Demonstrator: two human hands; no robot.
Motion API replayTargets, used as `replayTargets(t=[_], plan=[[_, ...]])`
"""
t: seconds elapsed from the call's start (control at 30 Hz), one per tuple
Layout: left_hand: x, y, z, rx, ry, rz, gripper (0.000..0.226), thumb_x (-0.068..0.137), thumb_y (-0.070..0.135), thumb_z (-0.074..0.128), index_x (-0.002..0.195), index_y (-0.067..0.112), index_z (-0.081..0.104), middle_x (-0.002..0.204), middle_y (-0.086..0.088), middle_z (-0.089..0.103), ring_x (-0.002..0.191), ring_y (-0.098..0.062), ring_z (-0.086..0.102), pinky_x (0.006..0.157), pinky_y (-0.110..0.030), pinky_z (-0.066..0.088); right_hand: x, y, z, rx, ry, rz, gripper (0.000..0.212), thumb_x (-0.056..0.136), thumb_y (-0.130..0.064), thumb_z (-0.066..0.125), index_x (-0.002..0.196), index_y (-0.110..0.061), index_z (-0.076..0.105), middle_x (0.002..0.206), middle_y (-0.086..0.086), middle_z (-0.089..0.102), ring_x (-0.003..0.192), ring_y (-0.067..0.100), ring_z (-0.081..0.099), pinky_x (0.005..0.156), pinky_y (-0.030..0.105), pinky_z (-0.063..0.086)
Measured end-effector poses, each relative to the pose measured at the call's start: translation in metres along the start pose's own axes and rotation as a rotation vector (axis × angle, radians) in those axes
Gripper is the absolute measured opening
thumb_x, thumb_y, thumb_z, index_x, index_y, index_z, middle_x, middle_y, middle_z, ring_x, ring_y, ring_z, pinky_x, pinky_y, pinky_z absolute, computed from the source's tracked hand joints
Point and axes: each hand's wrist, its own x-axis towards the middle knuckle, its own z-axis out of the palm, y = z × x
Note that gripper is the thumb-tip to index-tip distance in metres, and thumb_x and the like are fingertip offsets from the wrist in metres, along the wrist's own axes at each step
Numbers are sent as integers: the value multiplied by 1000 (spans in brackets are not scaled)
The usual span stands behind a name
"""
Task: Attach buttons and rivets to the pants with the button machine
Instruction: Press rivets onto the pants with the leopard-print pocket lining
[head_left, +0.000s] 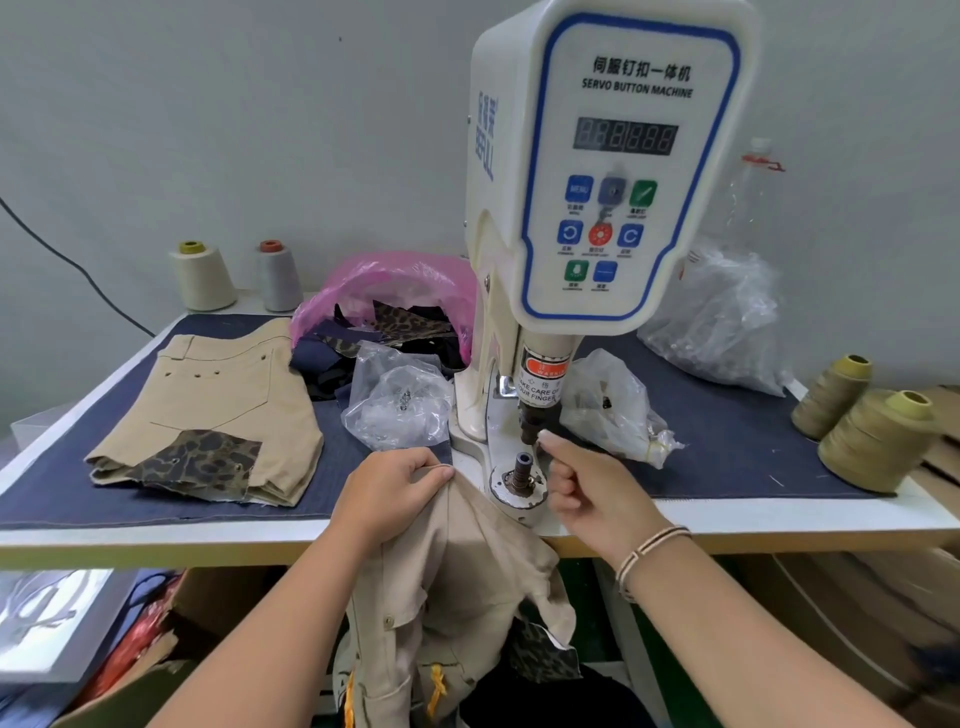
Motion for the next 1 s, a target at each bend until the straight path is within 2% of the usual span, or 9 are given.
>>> replayTargets(t=[0.13,0.3,0.47,0.6,0.7,0.8,0.9,0.97,1.0], plan=[[0,1,0,-2,1,-3,18,90,47,58,79,35,67,81,20,68,83,-4,59,72,-31,48,0,4,12,240,-53,194,20,93,-14,54,74,-11,48,43,-4,35,30,4,32,27,13,24],[0,1,-1,-3,-4,3,20,91,45,58,80,31,68,78,16,68,79,-3,59,68,-30,47,-4,1,13,374,-83,303,30,93,-15,53,64,-8,50,43,-4,33,28,6,31,25,14,24],[-1,3,-2,-2,1,2,20,90,45,59,81,30,69,79,16,68,79,-3,59,67,-28,46,-9,3,11,466,-111,326,24,85,-15,59,65,-2,60,42,-3,34,29,8,33,27,15,25],[-1,4,-2,0,-3,0,20,91,45,58,80,31,68,77,16,67,78,-3,59,66,-28,46,-14,2,14,568,-128,323,15,74,-10,61,64,2,61,43,-3,33,29,9,34,27,15,26],[-1,4,-2,1,-16,-5,20,91,45,58,80,32,68,77,16,67,78,-3,59,68,-30,47,-20,4,19,677,-98,309,15,80,-9,56,69,1,58,43,-2,35,29,9,35,27,14,25],[-1,5,-2,-2,-4,-4,19,90,45,59,78,33,67,74,17,66,77,-3,59,64,-28,44,-34,16,29,767,-143,281,25,91,-16,46,79,0,60,48,0,40,32,10,38,30,14,30],[-2,6,-4,10,-16,-18,14,87,39,61,76,34,66,71,15,66,74,-6,59,60,-28,41,-48,33,54,538,-279,288,22,81,-14,51,87,-2,69,53,1,44,38,10,41,32,16,35],[-4,7,-4,49,-65,-58,23,83,24,58,62,32,59,60,11,59,66,-11,57,54,-26,37,-43,38,77,197,-344,235,22,87,-14,52,90,-4,72,57,2,49,43,10,45,37,17,38],[-5,7,-4,73,-78,-54,28,82,18,56,57,28,53,57,8,55,65,-15,56,51,-26,33,-35,39,88,-15,-337,147,22,92,-12,49,93,-4,70,61,2,52,47,10,47,41,17,40]])
